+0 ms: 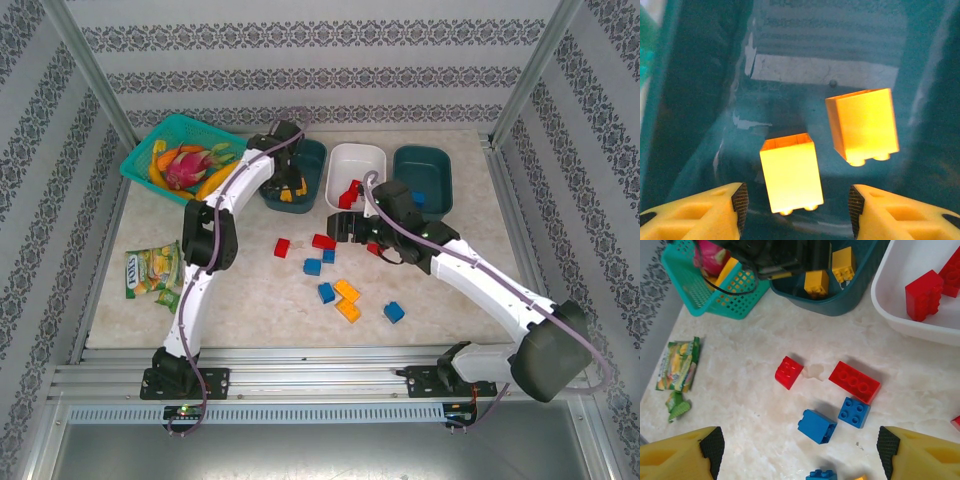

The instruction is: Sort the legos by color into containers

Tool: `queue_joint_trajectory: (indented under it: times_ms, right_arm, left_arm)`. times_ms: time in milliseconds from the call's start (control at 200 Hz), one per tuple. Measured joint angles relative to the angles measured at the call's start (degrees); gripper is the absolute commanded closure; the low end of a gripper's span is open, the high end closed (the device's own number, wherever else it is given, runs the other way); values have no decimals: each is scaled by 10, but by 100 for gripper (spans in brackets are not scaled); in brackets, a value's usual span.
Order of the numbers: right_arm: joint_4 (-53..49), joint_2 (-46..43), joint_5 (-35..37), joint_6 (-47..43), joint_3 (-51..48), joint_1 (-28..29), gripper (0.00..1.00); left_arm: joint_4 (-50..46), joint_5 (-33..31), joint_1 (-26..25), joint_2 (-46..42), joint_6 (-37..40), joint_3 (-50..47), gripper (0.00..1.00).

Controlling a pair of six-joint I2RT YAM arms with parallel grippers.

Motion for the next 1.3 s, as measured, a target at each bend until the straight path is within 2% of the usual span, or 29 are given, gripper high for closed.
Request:
queue_joint_trajectory:
  times_ms: [80, 165, 330, 470, 580, 709, 794, 939, 1194, 1299]
  right_arm:
    - [-19, 20, 23, -4, 30, 20, 21]
    - [-28, 54, 44, -6, 66, 44, 24]
    - [-54, 163, 76, 16, 141, 87, 32]
    - [-100, 274, 100, 39, 219, 121, 35]
    - [-145, 360, 114, 61, 309, 143, 33]
    - [-176, 438, 123, 91, 393, 157, 28]
    - [-196, 485, 127, 108, 441, 160, 28]
    - [-227, 555, 133, 136, 512, 160, 27]
    - [-291, 621, 150, 181, 566, 160, 28]
    - [-302, 631, 150, 194, 571, 160, 38]
  left_arm:
    - [1, 2, 0, -43, -10, -9, 40]
    - [10, 2, 0, -135, -23, -61, 39]
    - [81, 14, 0, -415, -55, -314, 36]
    - [136, 23, 0, -617, -95, -546, 35]
    - [143, 29, 0, -724, -129, -706, 35]
    - [136, 37, -1, -817, -155, -825, 35]
    - [132, 38, -2, -882, -165, -870, 34]
    - [123, 39, -2, -957, -174, -889, 34]
    - [120, 47, -2, -968, -176, -889, 35]
    - [120, 52, -2, -969, -176, -889, 35]
